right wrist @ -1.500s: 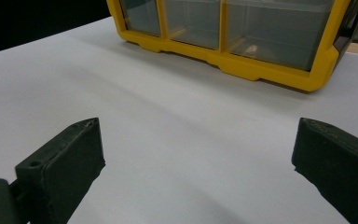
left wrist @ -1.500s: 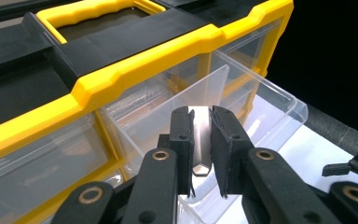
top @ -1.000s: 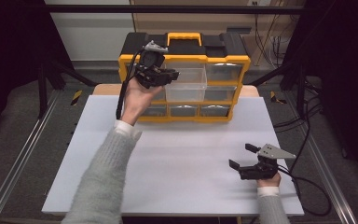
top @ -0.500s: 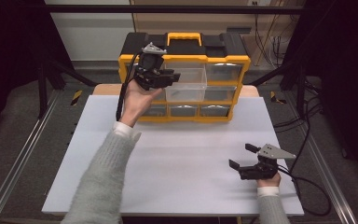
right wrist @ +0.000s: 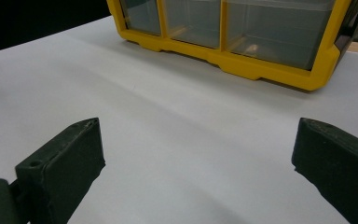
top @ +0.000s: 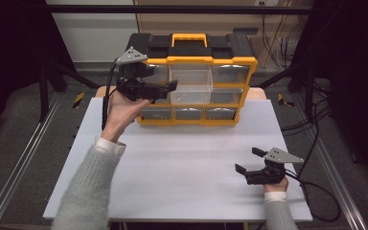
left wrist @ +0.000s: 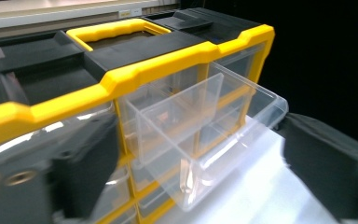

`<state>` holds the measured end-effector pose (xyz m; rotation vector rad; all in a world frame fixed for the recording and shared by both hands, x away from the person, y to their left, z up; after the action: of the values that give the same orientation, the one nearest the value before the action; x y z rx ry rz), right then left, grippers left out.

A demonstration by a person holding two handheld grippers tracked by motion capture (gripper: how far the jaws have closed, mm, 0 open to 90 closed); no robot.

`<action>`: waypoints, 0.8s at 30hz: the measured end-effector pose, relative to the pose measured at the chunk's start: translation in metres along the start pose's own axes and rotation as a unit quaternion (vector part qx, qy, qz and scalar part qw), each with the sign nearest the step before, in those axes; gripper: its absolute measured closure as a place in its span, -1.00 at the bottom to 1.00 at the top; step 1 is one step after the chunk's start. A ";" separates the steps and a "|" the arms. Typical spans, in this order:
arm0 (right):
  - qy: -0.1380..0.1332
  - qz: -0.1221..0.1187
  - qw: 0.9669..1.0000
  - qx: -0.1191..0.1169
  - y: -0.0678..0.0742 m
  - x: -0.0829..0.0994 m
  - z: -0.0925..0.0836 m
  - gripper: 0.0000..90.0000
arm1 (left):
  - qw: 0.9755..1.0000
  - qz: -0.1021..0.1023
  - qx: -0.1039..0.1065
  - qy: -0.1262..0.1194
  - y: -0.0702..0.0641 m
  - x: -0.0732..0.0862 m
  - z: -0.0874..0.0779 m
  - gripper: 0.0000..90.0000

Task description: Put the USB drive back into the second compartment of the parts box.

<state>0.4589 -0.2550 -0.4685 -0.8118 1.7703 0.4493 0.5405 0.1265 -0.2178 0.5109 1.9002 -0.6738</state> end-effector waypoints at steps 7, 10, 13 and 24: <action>0.000 0.000 1.000 0.001 0.000 0.000 0.000 -0.94 | 1.000 0.008 0.014 -0.014 0.004 0.013 -0.019 -0.98; 0.000 0.000 1.000 0.000 0.000 0.000 0.000 -0.94 | 1.000 0.006 0.017 -0.025 0.007 0.023 -0.024 -0.97; 0.001 -0.001 1.000 0.001 0.000 0.000 0.001 -0.94 | 0.999 0.006 0.018 -0.030 0.013 0.035 -0.028 -0.97; 0.004 -0.003 1.000 0.000 0.000 0.001 0.002 -0.94 | 0.999 0.005 0.024 -0.045 0.034 0.083 -0.041 -0.97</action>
<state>0.4596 -0.2542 -0.4699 -0.8187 1.7753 0.4426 0.5005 0.1827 -0.2881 0.5114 1.7992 -0.7252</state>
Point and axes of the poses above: each handheld gripper's, and its own axes: z roughly forward along the jaws, x roughly out of its underside, y roughly to its left, the point moved 2 cm from there along z, roughly forward along the jaws, and after that the axes turned 12 degrees about -z, right-handed, at the moved point
